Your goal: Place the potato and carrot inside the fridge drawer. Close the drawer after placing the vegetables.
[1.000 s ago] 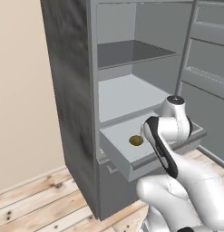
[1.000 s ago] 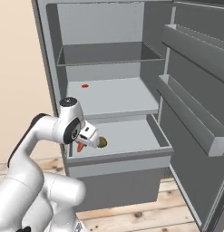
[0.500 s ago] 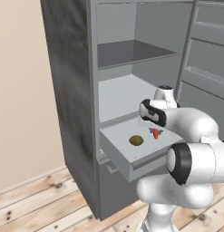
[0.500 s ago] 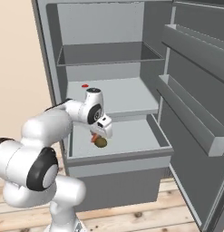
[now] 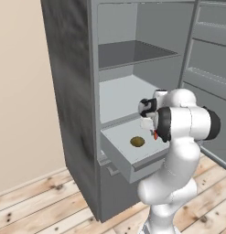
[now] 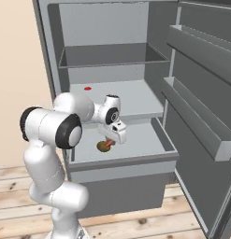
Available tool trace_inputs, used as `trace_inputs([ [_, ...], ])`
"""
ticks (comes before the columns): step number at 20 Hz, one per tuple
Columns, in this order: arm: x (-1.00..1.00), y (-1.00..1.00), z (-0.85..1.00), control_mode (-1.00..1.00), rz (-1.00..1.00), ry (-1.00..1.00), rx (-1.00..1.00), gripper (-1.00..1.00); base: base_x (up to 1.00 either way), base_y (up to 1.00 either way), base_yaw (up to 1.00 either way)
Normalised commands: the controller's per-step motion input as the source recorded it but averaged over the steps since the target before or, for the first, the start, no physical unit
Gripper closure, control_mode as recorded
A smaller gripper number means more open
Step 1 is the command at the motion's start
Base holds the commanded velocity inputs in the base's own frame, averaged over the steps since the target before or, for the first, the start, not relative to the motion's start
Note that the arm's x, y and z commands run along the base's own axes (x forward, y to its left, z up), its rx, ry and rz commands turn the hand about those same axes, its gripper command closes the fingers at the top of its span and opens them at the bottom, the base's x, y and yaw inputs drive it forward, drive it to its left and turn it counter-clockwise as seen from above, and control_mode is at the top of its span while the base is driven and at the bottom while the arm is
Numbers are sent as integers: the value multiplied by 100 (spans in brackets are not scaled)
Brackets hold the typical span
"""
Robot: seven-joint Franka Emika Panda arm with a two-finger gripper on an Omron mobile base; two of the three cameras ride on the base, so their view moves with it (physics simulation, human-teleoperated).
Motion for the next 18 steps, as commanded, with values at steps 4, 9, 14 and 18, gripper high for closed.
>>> trace_inputs([
  [4,51,-12,-44,-100,-12,8,0,100,0,0,0],
  [9,44,-5,-49,-100,-10,1,0,100,0,0,0],
  [14,13,-5,-56,-100,-8,0,0,100,0,0,0],
  [18,10,0,-52,-100,-7,0,0,100,0,0,0],
])
